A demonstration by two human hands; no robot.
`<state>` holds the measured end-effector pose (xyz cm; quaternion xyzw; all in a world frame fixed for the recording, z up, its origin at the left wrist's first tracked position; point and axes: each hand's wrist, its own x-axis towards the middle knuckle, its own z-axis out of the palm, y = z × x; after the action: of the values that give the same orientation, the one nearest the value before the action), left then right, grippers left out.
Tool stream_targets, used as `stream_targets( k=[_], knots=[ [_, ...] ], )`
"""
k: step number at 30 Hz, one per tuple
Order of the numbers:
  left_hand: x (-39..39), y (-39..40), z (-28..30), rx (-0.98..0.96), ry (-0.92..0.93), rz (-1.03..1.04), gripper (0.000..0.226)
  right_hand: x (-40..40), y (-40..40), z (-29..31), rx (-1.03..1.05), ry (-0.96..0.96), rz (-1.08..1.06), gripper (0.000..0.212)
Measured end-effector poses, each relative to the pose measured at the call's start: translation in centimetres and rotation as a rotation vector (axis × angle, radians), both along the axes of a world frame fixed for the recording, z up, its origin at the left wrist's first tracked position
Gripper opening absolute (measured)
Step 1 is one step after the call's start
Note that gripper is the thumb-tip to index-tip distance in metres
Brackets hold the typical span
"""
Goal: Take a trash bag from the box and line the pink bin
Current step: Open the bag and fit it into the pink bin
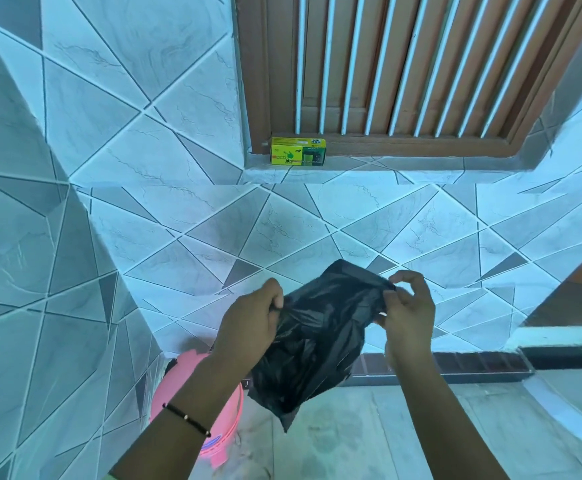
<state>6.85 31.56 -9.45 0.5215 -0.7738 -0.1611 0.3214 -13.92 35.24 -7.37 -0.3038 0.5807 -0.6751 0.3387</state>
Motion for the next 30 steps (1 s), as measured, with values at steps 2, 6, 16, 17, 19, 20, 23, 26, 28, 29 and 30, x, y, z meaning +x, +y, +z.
stream_targets(
  k=[2,6,16,17,19,20,23,26,28,29,30],
  knots=[
    [0.4,-0.2,0.2,-0.048,-0.096,-0.088,0.029,-0.4,-0.2,0.3,-0.052,-0.010,-0.014,0.042],
    [1.0,-1.8,0.5,0.032,-0.298,0.004,0.019,-0.3,-0.2,1.5,-0.116,0.102,0.073,0.049],
    [4.8,-5.6,1.2,0.159,-0.455,0.294,0.029,-1.5,1.2,0.7,-0.129,1.389,0.418,0.028],
    [5.1,-5.8,1.3,0.183,-0.494,0.304,0.034,-1.7,1.1,0.7,0.001,1.520,0.504,0.031],
    [5.8,-6.0,1.2,0.177,-0.594,0.332,0.031,-2.6,0.7,0.9,0.325,1.605,0.600,0.033],
    [6.1,-6.1,1.1,0.158,-0.634,0.342,0.026,-3.3,0.5,1.0,0.430,1.597,0.602,0.035],
    [6.6,-6.1,0.4,0.139,-0.653,0.330,0.029,-5.2,-0.2,0.8,0.494,1.508,0.494,0.044],
    [6.1,-6.0,-0.1,0.132,-0.679,0.271,0.033,-5.7,-1.0,0.4,0.507,1.483,0.541,0.060],
    [6.1,-5.9,-0.3,0.155,-0.686,0.284,0.034,-5.3,-1.0,0.4,0.448,1.433,0.650,0.070],
    [6.3,-5.9,-0.3,0.171,-0.671,0.316,0.035,-5.2,-0.9,0.5,0.378,1.399,0.677,0.074],
    [6.6,-6.0,-0.4,0.191,-0.645,0.358,0.037,-5.2,-0.7,0.6,0.292,1.362,0.671,0.075]
  ],
)
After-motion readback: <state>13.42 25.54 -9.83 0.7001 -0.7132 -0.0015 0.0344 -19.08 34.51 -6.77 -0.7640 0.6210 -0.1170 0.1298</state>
